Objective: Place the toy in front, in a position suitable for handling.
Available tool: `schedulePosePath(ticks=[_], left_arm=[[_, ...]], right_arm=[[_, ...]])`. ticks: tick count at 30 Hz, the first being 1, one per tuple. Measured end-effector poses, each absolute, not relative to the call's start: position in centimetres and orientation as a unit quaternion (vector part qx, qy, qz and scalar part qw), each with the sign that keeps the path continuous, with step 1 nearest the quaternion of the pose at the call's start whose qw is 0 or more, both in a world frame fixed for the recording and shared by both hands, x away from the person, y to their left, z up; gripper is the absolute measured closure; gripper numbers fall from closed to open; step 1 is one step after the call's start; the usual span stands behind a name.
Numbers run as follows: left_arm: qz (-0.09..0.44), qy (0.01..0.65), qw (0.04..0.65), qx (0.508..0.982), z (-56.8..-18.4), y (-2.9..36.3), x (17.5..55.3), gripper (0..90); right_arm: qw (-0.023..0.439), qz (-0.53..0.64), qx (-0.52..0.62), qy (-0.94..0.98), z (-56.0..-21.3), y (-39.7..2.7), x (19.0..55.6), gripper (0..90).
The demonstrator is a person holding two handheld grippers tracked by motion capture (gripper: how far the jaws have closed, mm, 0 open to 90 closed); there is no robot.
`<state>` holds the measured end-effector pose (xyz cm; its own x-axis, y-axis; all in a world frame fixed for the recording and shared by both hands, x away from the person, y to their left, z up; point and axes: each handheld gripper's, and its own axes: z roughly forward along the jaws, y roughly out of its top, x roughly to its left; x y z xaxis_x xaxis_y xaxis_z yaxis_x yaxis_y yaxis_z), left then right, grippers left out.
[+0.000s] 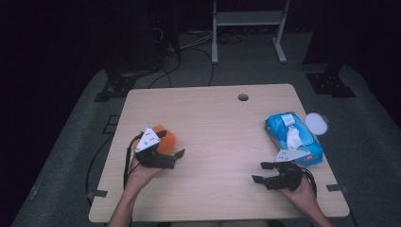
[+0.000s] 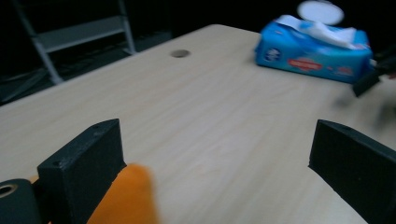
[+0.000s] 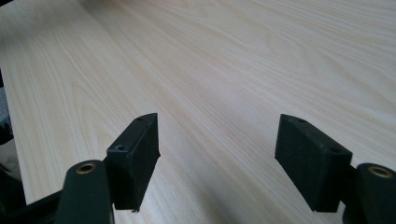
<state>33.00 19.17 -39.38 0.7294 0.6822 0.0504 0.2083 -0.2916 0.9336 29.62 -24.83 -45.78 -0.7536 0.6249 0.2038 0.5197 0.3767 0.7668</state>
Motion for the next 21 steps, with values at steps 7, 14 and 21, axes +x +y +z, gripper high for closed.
schedulePosePath(ticks=[7, 14, 21], left_arm=[[0.272, 0.329, 0.519, 0.741, -39.0, 23.5, 33.4, 2.6], [0.283, 0.377, 0.527, 0.707, -40.3, 26.7, 34.1, 2.7], [0.248, 0.404, 0.534, 0.700, -42.4, 28.1, 35.1, 7.6]], right_arm=[[0.057, 0.437, 0.345, 0.829, -45.9, -24.7, 29.9, 29.3], [0.055, 0.435, 0.338, 0.833, -45.9, -24.5, 29.9, 29.3], [0.054, 0.433, 0.338, 0.834, -45.9, -24.4, 29.9, 29.9]])
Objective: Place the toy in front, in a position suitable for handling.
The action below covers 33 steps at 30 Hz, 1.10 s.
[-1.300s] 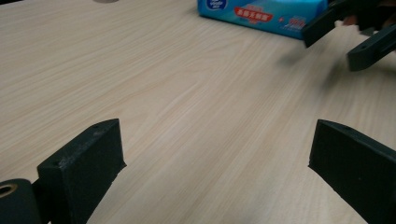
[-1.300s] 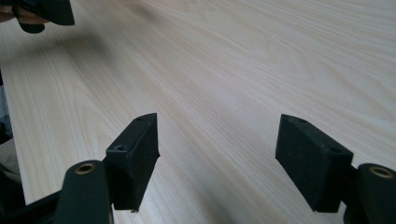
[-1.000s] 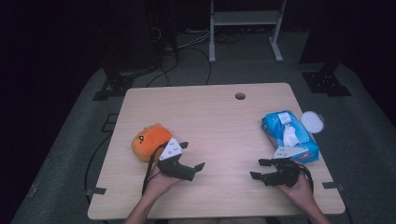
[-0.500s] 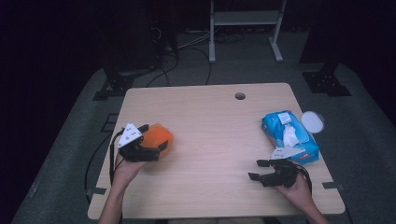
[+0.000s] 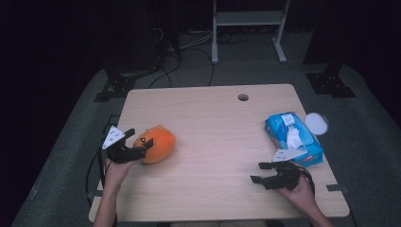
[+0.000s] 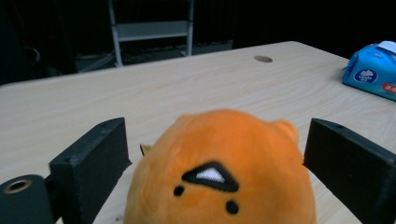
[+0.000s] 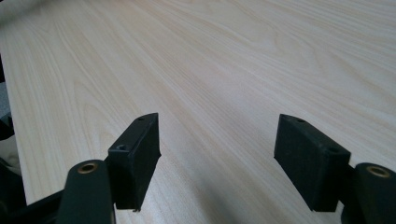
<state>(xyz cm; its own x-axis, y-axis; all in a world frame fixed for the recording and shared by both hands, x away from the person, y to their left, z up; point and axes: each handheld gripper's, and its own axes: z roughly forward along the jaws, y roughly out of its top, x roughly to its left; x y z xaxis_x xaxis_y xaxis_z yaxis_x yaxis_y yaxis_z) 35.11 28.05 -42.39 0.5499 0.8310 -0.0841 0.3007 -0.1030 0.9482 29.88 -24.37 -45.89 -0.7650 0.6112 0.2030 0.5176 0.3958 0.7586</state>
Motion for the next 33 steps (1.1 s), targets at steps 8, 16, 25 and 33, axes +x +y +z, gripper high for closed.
schedulePosePath(ticks=[8, 16, 25, 33], left_arm=[[0.213, 0.406, 0.521, 0.720, -43.8, 27.7, 35.9, 13.3], [0.199, 0.414, 0.511, 0.727, -44.5, 27.6, 35.8, 17.1], [0.210, 0.404, 0.506, 0.733, -44.7, 27.2, 35.6, 13.1], [0.210, 0.394, 0.501, 0.742, -44.9, 27.1, 35.6, 11.1]], right_arm=[[0.058, 0.435, 0.337, 0.833, -45.7, -24.6, 29.5, 29.9], [0.060, 0.432, 0.333, 0.836, -45.7, -24.3, 29.4, 30.1], [0.062, 0.428, 0.330, 0.839, -45.7, -24.0, 29.3, 30.4], [0.059, 0.427, 0.328, 0.840, -45.8, -23.9, 29.4, 30.6]])
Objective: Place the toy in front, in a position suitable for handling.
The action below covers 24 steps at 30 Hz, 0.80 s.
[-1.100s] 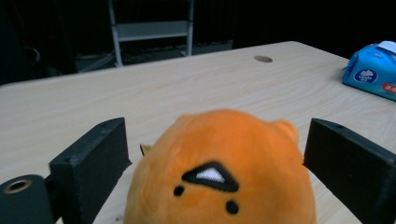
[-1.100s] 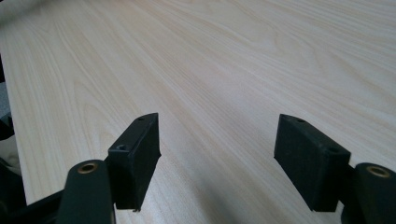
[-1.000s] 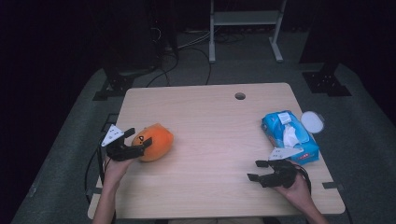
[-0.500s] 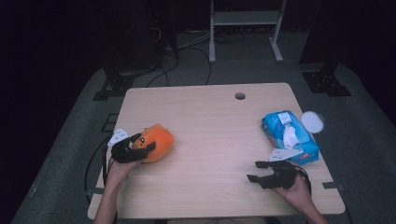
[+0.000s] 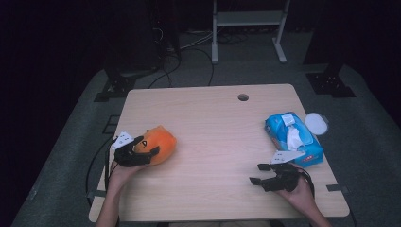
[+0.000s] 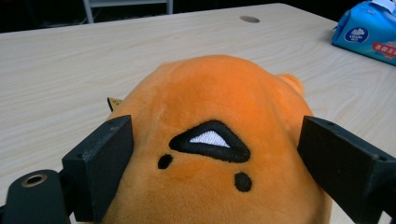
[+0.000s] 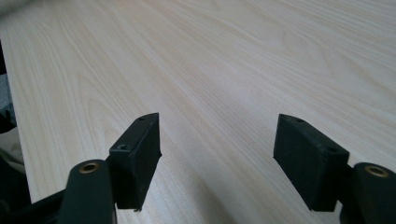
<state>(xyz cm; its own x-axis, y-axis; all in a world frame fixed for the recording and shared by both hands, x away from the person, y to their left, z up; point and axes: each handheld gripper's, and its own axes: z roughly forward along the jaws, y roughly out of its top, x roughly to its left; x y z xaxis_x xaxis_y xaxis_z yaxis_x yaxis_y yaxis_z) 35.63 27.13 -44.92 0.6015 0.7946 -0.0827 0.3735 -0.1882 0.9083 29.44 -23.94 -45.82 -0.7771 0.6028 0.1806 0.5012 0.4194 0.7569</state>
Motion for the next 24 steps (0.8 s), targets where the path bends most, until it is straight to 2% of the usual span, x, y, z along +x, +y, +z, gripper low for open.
schedulePosePath(ticks=[5, 8, 12, 14, 20, 24], left_arm=[[0.219, 0.387, 0.485, 0.753, -44.85, 26.66, 35.45, 14.3], [0.222, 0.379, 0.479, 0.760, -44.76, 26.57, 35.33, 23.3], [0.216, 0.378, 0.491, 0.755, -44.86, 27.05, 35.38, 27.3], [0.216, 0.379, 0.493, 0.753, -44.80, 27.27, 35.35, 34.9], [0.221, 0.380, 0.493, 0.751, -44.52, 27.14, 35.21, 41.0], [0.213, 0.384, 0.515, 0.736, -44.31, 27.43, 35.14, 44.1]], right_arm=[[0.062, 0.428, 0.326, 0.841, -45.72, -23.91, 29.30, 30.9], [0.064, 0.429, 0.325, 0.840, -45.67, -23.93, 29.28, 31.6], [0.064, 0.431, 0.325, 0.840, -45.62, -23.92, 29.31, 31.7], [0.064, 0.431, 0.325, 0.840, -45.60, -23.93, 29.30, 31.8], [0.066, 0.431, 0.323, 0.840, -45.53, -23.92, 29.23, 31.7], [0.069, 0.435, 0.321, 0.838, -45.45, -23.95, 29.16, 32.0]])
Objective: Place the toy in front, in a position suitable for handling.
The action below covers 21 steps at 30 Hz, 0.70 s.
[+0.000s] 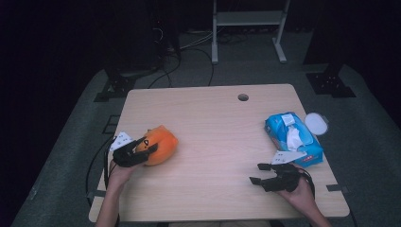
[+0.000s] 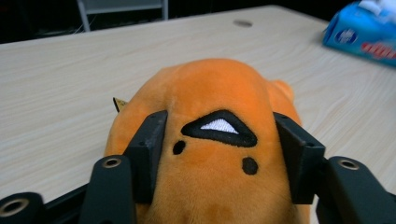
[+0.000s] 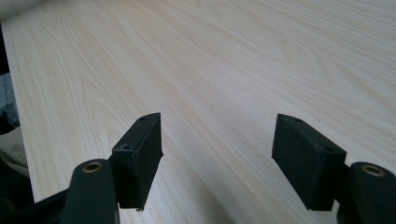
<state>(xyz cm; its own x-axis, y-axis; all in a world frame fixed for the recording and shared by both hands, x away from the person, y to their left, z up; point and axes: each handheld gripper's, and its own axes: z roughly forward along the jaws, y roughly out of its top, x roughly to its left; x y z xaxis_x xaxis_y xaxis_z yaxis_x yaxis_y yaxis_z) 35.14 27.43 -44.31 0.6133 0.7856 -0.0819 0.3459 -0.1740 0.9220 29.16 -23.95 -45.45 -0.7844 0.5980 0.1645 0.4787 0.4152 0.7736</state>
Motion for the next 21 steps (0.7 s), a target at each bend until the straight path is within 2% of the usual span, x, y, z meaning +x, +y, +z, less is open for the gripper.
schedulePosePath(ticks=[4, 21], left_arm=[[0.220, 0.393, 0.523, 0.724, -44.2, 27.6, 35.1, 49.3], [0.206, 0.421, 0.573, 0.672, -43.5, 28.8, 34.7, 54.7]], right_arm=[[0.069, 0.436, 0.320, 0.838, -45.4, -24.0, 29.2, 32.0], [0.070, 0.436, 0.319, 0.838, -45.4, -23.9, 29.2, 32.2]])
